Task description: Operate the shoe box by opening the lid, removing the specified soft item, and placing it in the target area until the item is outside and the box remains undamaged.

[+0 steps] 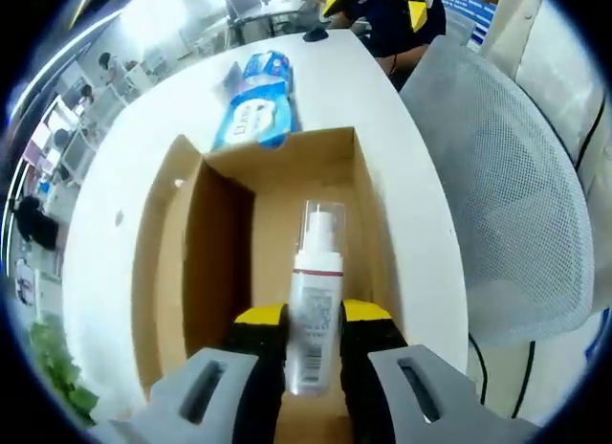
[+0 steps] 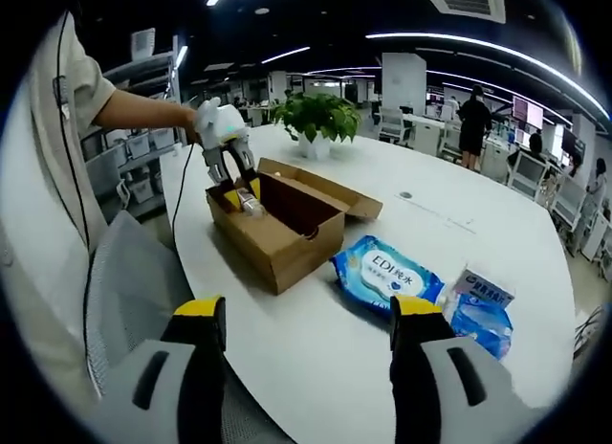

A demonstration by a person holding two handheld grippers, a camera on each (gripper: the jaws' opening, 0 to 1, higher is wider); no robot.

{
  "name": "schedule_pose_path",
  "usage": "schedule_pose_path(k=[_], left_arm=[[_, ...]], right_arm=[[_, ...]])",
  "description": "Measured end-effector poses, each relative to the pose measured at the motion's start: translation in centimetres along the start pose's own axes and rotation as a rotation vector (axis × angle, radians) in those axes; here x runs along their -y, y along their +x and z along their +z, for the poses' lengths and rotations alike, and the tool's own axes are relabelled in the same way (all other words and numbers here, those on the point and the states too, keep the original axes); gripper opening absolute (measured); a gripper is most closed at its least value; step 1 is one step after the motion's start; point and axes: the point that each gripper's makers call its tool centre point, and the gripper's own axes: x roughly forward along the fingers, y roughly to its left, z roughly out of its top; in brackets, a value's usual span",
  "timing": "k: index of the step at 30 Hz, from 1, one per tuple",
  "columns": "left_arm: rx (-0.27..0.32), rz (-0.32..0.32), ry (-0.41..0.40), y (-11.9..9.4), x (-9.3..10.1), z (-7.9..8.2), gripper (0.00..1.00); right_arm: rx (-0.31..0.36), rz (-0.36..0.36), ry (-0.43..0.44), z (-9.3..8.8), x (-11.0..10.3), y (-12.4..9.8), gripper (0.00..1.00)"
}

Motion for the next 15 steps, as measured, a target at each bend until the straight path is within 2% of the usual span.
schedule_pose_path(k=[8,15], left_arm=[[0.080,-0.002,0.034,-0.5,1.0,3.8,0.18],[0.155,-0.030,0.060,-0.8,2.1,7.4,0.18]], right_arm=[[0.039,0.056,-0.037,1.5,-1.4,1.4,0.53],[0.080,0.091,-0.066,3.1,-2.3,2.2,0.47]])
